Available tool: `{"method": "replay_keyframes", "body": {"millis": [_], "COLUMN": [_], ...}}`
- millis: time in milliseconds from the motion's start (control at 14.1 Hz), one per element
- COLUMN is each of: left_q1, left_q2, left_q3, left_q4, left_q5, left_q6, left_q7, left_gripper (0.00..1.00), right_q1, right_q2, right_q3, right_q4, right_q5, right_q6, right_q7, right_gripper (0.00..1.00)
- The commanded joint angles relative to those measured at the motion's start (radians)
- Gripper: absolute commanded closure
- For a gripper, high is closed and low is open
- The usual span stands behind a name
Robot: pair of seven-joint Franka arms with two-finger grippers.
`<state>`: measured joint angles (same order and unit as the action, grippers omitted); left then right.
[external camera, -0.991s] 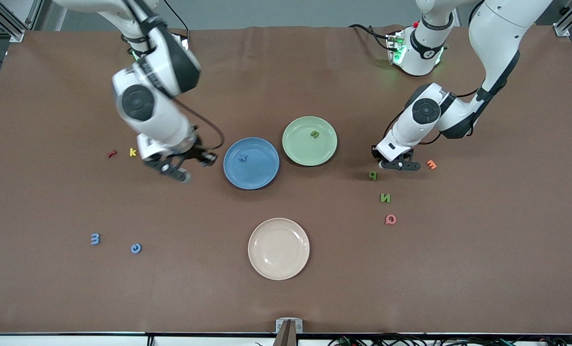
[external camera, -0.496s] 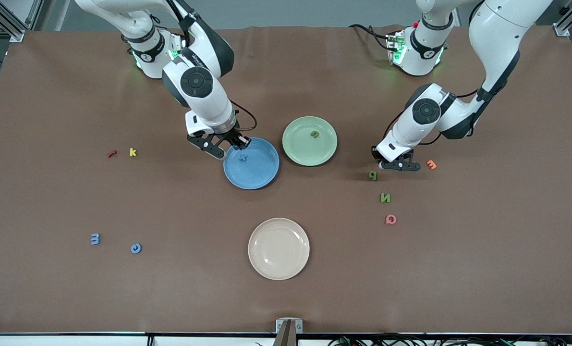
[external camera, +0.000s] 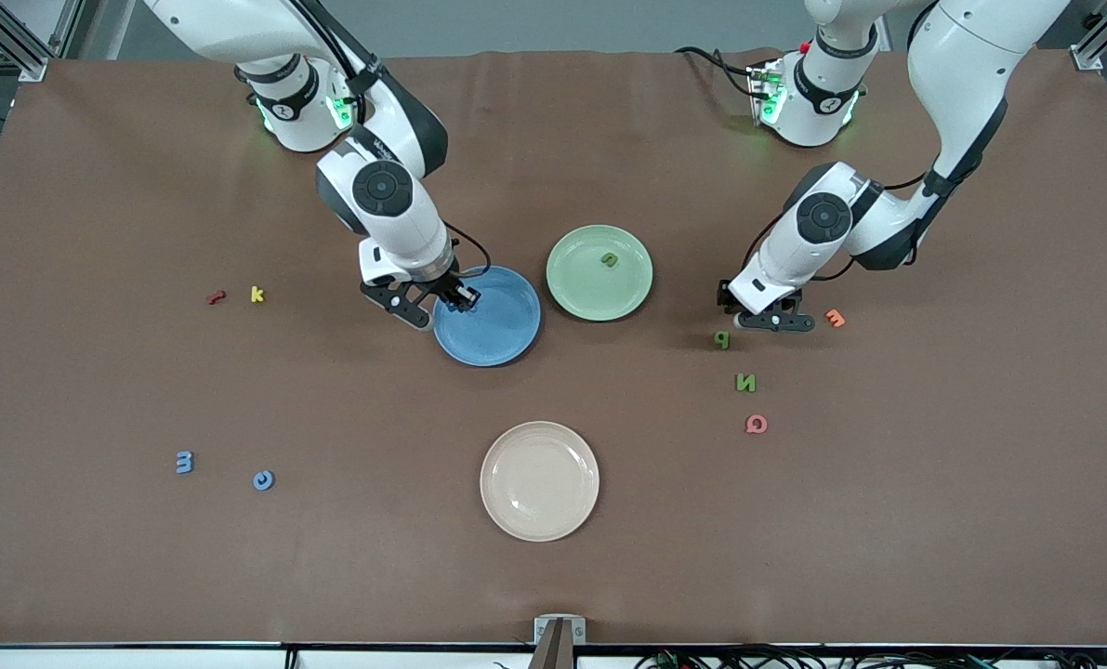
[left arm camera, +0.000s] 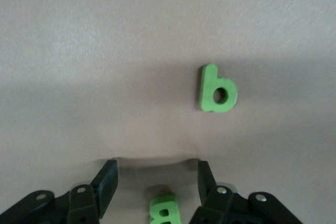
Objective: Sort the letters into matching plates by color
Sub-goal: 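Carry the blue a to the blue plate and open the right gripper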
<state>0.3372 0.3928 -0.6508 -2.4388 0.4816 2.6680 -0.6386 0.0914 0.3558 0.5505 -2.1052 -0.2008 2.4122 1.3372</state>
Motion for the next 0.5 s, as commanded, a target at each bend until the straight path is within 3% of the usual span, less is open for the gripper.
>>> {"method": "replay_keyframes", "body": {"millis": [0,212,425], "left_q1": [0.0,0.002,0.002], "left_q2": [-0.006,-0.006,-0.005], "left_q3": [-0.023,-0.038,-0.041], "left_q4": [-0.005,-0.005,-0.008], "left_q5": [0.023,0.022,0.021], "left_q6": [-0.025,-0.051,-0.076], "left_q7": [-0.05,-0.073,-0.081], "left_gripper": [0.3,0.31,0.36], "right_q1": [0.005,-0.083,-0.224], "right_q2": [0.008,0.014,0.038], "right_q3": [-0.007,-0.021,-0.023], "right_q4": [0.028,0.037,0.059], "right_q5": [-0.034,-0.077,-0.091], "right_q6": [-0.016,-0.036,-0.035], "right_q7": [0.033,-0.112,-0.355], "right_gripper": [0.0,0.0,0.22]}}
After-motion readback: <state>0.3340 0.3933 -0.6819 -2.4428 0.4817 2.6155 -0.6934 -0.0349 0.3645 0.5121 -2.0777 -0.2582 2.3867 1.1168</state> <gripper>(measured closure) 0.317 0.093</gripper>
